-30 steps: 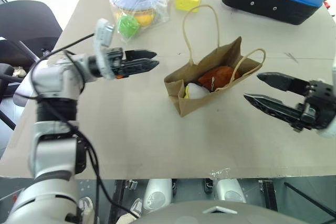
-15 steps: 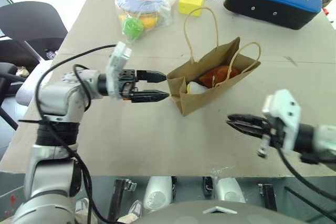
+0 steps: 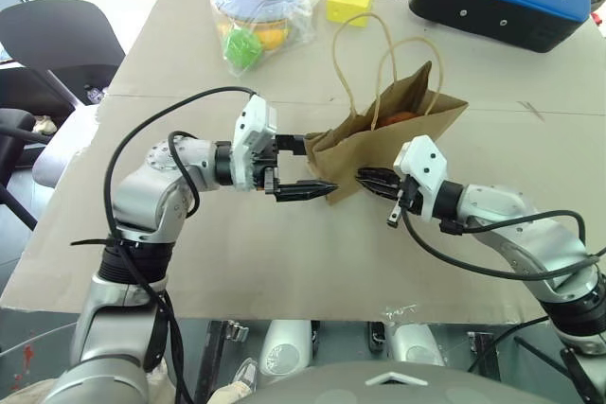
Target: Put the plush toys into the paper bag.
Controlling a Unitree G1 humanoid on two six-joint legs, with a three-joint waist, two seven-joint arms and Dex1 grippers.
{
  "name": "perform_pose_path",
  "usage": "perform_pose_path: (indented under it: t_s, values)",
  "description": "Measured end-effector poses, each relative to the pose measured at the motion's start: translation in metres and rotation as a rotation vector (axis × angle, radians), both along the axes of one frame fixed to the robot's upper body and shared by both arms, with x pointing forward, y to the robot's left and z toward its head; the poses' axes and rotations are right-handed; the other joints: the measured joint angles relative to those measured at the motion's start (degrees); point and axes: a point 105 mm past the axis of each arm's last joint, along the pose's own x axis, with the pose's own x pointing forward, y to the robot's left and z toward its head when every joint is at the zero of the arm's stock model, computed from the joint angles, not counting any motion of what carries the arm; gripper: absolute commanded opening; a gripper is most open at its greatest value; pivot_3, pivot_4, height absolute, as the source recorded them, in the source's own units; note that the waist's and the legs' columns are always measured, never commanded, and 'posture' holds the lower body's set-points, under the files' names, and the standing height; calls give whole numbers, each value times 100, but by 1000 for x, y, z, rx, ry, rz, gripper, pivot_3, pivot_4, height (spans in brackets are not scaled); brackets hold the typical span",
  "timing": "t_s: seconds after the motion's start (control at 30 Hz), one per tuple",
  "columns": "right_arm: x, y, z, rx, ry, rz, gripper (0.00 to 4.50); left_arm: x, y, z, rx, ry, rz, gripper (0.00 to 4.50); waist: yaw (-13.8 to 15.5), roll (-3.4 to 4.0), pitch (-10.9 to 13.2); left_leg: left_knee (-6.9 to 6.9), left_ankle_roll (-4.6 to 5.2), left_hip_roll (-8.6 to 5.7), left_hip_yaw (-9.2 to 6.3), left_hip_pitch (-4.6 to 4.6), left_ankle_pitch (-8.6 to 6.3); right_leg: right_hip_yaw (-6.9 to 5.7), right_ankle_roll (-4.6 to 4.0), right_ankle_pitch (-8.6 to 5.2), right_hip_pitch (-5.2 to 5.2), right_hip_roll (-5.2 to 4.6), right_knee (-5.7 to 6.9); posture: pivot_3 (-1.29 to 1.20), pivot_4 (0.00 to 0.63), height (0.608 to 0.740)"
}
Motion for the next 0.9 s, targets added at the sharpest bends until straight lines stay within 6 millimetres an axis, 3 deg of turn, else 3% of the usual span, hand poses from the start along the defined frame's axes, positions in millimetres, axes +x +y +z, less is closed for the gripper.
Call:
perform_pose_path:
  t_s: [0.13,0.3,0.47,0.57,0.67,0.77,0.8,0.9]
  values:
    - [0,3,-2,12,14,17,149,12,-10,3,-31,-78,140,4500,-1,-1,-1,1,-1,-6,-2,1,0,-1,0,0,2,-1,2,0,150,740]
    - [0,0,-4,7,16,14,0,16,-24,0,-79,-114,205,2648,7,0,-1,0,-1,-6,-4,2,1,-5,0,0,2,1,3,0,150,740]
    - [-16,-19,1,20,-22,-38,0,19,-22,-5,-68,-180,173,228,7,2,-2,0,-1,-7,-6,1,1,-6,0,0,4,-2,1,0,150,740]
    - [-34,-39,3,-6,-43,-83,0,27,-14,-4,-46,-214,101,65,22,3,-2,0,0,-15,-9,3,0,-14,-1,-1,7,-1,3,0,150,740]
    - [-50,-64,-1,-51,-6,-147,729,36,-2,3,-9,-263,28,0,22,4,-4,0,3,-18,-8,4,-2,-13,0,-1,11,0,-2,0,150,740]
    - [-68,-102,-4,-108,29,-266,2285,44,8,8,27,-315,-84,0,29,4,-4,2,3,-21,-6,5,-2,-12,1,0,14,1,-7,0,150,740]
    - [-70,-108,-3,-115,28,-282,2440,45,11,8,33,-320,-100,0,27,4,-5,2,8,-22,-5,5,-5,-12,1,0,16,2,-8,0,150,740]
    - [-82,-131,7,-155,0,-339,4077,52,11,8,54,-340,-175,0,4,1,-7,6,22,-21,-8,11,-13,-11,2,0,22,6,-7,0,150,740]
